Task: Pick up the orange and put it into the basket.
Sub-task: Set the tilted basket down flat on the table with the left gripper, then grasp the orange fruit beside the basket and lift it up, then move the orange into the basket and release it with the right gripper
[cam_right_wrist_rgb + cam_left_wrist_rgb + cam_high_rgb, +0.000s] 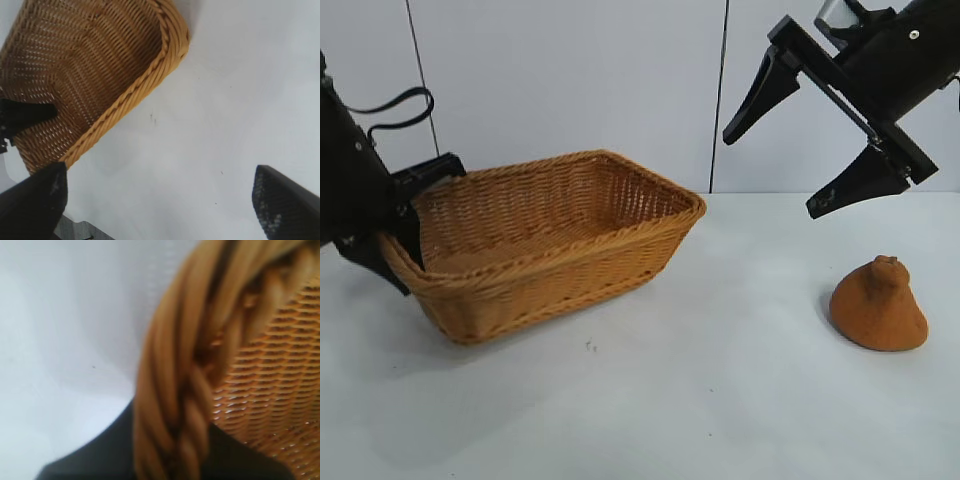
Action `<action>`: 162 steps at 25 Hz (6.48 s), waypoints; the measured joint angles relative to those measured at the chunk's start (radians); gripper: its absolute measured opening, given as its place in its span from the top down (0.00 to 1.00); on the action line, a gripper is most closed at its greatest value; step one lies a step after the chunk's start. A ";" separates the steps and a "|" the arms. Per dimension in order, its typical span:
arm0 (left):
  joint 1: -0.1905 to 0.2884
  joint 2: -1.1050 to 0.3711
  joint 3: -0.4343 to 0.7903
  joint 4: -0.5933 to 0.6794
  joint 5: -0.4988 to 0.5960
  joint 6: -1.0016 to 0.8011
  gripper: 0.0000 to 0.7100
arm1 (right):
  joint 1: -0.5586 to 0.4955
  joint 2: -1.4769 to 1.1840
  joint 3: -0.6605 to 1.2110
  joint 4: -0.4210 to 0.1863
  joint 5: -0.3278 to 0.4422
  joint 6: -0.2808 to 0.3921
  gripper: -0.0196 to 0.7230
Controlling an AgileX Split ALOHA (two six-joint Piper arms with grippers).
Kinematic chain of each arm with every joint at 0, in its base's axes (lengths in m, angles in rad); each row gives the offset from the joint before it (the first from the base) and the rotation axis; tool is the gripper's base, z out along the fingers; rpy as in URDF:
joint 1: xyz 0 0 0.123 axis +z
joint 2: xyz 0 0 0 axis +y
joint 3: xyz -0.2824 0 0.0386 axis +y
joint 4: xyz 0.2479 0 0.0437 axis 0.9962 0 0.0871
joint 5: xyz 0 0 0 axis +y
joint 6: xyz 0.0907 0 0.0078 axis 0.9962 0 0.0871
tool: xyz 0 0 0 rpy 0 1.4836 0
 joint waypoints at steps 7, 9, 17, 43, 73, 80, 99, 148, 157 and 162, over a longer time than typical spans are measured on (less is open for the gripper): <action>0.005 0.110 -0.266 0.010 0.241 0.256 0.88 | 0.000 0.000 0.000 -0.003 0.001 0.000 0.04; -0.004 0.150 -0.300 0.012 0.290 0.282 0.88 | 0.000 0.000 0.000 -0.003 0.005 0.000 0.04; -0.073 0.203 -0.322 0.013 0.316 0.341 0.88 | 0.000 0.000 0.000 -0.005 0.021 0.000 0.04; -0.073 0.252 -0.439 0.051 0.424 0.343 0.14 | 0.000 0.000 0.000 -0.015 0.021 -0.001 0.04; 0.139 -0.292 -0.255 0.277 0.451 0.530 0.14 | 0.000 0.000 0.000 -0.019 0.023 -0.002 0.04; 0.139 -0.710 0.150 0.277 0.455 0.563 0.14 | 0.000 0.000 0.000 -0.022 0.025 -0.002 0.04; 0.139 -1.653 0.776 0.344 0.307 0.563 0.14 | 0.000 0.000 0.000 -0.025 0.050 -0.004 0.04; 0.139 -1.933 0.782 0.326 0.304 0.558 0.14 | -0.070 0.390 -0.302 -0.629 0.172 0.245 0.70; 0.139 -1.933 0.782 0.326 0.304 0.558 0.14 | -0.070 0.356 -0.348 -0.606 0.226 0.243 0.94; 0.139 -1.933 0.782 0.326 0.304 0.558 0.14 | -0.070 0.234 -0.436 -0.589 0.221 0.242 0.94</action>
